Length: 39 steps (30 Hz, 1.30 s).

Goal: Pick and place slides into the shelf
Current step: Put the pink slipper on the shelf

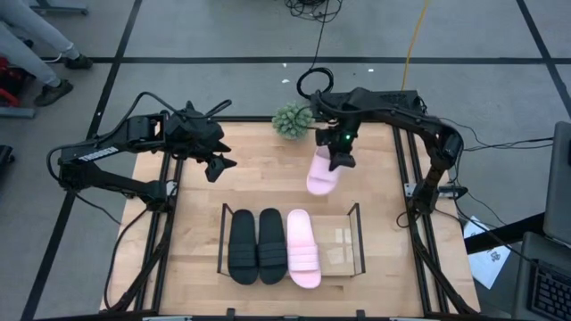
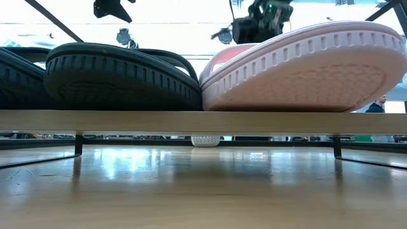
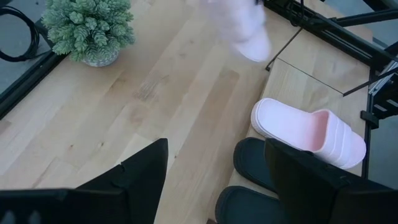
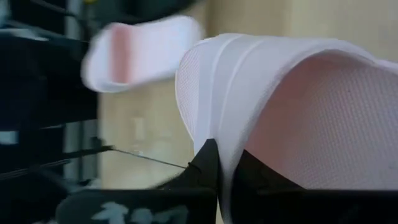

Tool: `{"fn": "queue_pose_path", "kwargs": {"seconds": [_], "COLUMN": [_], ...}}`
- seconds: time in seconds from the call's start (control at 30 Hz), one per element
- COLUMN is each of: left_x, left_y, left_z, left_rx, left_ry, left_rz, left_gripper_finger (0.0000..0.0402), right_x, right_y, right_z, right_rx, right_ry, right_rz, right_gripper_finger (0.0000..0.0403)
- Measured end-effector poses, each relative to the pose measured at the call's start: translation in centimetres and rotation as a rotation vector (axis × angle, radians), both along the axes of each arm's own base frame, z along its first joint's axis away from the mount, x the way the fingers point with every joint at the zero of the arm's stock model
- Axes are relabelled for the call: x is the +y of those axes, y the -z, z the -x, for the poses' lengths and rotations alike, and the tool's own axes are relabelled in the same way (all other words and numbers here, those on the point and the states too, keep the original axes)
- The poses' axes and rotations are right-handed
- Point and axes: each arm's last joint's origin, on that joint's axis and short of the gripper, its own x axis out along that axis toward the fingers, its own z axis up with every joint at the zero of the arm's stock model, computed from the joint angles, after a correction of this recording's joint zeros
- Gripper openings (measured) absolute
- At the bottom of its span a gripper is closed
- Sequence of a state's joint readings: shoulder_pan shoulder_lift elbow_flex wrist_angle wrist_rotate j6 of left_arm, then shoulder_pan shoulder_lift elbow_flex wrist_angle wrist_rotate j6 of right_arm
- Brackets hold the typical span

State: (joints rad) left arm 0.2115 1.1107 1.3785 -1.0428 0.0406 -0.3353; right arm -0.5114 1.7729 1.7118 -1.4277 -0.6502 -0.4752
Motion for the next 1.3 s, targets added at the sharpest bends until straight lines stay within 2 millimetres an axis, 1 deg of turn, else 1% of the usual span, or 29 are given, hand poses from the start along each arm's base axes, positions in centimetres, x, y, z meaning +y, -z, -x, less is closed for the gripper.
{"fn": "queue_pose_path", "kwargs": {"seconds": [0.13, 0.23, 0.47, 0.6, 0.83, 1.13, 1.3], "left_x": [0.0, 0.0, 0.0, 0.0, 0.0, 0.0, 0.0], "left_y": [0.0, 0.0, 0.0, 0.0, 0.0, 0.0, 0.0], "left_z": [0.0, 0.0, 0.0, 0.0, 0.0, 0.0, 0.0], "left_rx": [0.001, 0.002, 0.006, 0.007, 0.006, 0.004, 0.004], "left_ry": [0.009, 0.012, 0.024, 0.018, 0.007, -0.003, -0.004], "left_rz": [-0.01, -0.012, -0.034, -0.04, -0.03, -0.02, -0.019], "left_gripper_finger": [0.0267, 0.0267, 0.0267, 0.0267, 0.0267, 0.0267, 0.0267], "right_x": [2.5, 4.8, 10.5, 13.1, 15.4, 17.0, 17.5], "right_y": [-1.7, -2.8, -3.2, -3.2, -2.5, 0.9, 2.2], "right_z": [-0.6, -0.4, -0.8, -1.2, -1.9, -2.0, -1.9], "right_rx": [-0.047, -0.033, 0.042, 0.036, 0.02, 0.074, 0.085], "right_ry": [-0.057, -0.1, -0.236, -0.321, -0.365, -0.383, -0.39], "right_rz": [-0.063, -0.087, -0.143, -0.143, -0.158, -0.219, -0.25], "right_gripper_finger": [0.0001, 0.0001, 0.0, 0.0, 0.0, 0.0, 0.0]}}
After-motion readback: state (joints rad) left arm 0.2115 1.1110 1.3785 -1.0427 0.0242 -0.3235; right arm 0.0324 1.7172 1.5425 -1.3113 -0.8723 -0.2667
